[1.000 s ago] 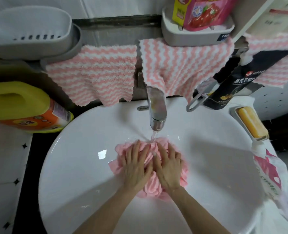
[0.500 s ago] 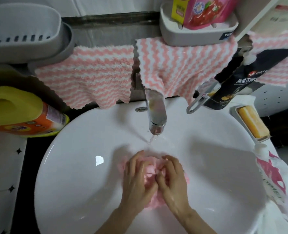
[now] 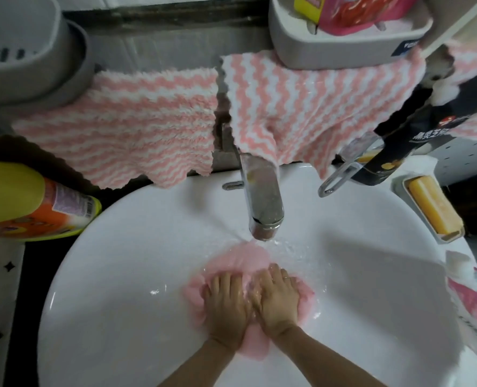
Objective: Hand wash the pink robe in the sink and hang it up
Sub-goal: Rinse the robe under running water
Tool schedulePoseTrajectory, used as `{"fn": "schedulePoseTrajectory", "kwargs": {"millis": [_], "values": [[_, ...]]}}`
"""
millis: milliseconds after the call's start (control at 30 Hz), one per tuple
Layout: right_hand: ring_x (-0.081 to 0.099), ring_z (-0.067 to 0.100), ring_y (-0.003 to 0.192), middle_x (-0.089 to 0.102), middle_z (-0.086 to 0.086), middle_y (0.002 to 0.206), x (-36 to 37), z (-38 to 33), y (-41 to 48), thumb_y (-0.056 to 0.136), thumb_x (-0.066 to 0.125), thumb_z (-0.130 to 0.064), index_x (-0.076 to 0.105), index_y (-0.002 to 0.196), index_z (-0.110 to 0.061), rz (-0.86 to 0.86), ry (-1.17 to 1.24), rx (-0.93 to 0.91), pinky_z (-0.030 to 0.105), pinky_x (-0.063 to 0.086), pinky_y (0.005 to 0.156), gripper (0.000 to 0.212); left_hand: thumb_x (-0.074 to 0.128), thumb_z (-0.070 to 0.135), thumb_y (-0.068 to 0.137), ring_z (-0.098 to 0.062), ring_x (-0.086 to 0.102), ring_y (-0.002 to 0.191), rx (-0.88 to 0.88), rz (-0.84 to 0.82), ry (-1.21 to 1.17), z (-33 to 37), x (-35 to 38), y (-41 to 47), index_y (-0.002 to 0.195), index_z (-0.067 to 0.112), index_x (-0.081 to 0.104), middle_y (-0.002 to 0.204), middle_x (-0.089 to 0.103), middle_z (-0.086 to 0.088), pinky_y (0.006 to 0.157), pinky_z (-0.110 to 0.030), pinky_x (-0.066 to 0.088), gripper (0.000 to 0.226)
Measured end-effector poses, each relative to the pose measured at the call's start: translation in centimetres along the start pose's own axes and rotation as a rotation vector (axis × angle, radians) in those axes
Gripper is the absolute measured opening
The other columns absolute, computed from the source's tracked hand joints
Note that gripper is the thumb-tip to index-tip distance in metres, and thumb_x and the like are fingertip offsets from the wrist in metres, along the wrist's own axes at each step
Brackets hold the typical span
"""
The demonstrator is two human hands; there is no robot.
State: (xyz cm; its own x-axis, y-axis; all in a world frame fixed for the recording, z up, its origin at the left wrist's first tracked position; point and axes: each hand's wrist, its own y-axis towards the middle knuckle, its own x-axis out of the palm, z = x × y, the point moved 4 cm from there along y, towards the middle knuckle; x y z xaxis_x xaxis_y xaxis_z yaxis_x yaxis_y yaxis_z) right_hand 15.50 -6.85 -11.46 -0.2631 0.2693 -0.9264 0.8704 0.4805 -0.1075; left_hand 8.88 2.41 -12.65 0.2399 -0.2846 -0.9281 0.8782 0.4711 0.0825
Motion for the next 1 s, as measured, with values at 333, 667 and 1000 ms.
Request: {"fn": "schedulePoseTrajectory", "kwargs": {"millis": [333, 667, 1000], "values": [[0.06, 0.019, 0.046, 0.061, -0.001, 0.056, -1.3, -1.0, 4.4, 0.089, 0.036, -0.033, 0.062, 0.061, -0.021, -0.109, -0.041, 0.095, 0.025, 0.035, 0.042, 0.04, 0.041, 0.033, 0.081, -0.023, 0.065, 0.063, 0.016, -0.254, 0.014, 0.1, -0.4, 5.5, 0.073, 0.015, 0.067, 0.065, 0.066, -0.003, 0.053, -0.028, 0.049, 0.032], [0.049, 0.025, 0.111, 0.05, -0.001, 0.128, -5.1, -0.8, 5.5, 0.084, 0.029, -0.066, 0.056, 0.127, -0.036, -0.039, 0.208, 0.096, 0.035, 0.039, 0.09, 0.059, 0.071, 0.027, 0.075, -0.033, 0.061, 0.082, -0.005, -0.047, 0.004, -0.5, -5.2, 7.2, 0.102, 0.01, 0.061, 0.095, 0.063, -0.01, 0.075, -0.042, 0.046, 0.034], [0.055, 0.02, 0.092, 0.056, -0.003, 0.092, -7.4, -0.3, -1.2, 0.083, 0.025, -0.065, 0.056, 0.076, -0.027, -0.185, 0.299, 0.053, 0.03, 0.037, 0.074, 0.05, 0.027, 0.059, 0.082, -0.02, 0.046, 0.115, -0.103, -0.31, -0.201, 0.9, -6.1, 0.6, 0.107, 0.026, 0.063, 0.121, 0.054, 0.001, 0.095, -0.033, 0.038, 0.054]]}}
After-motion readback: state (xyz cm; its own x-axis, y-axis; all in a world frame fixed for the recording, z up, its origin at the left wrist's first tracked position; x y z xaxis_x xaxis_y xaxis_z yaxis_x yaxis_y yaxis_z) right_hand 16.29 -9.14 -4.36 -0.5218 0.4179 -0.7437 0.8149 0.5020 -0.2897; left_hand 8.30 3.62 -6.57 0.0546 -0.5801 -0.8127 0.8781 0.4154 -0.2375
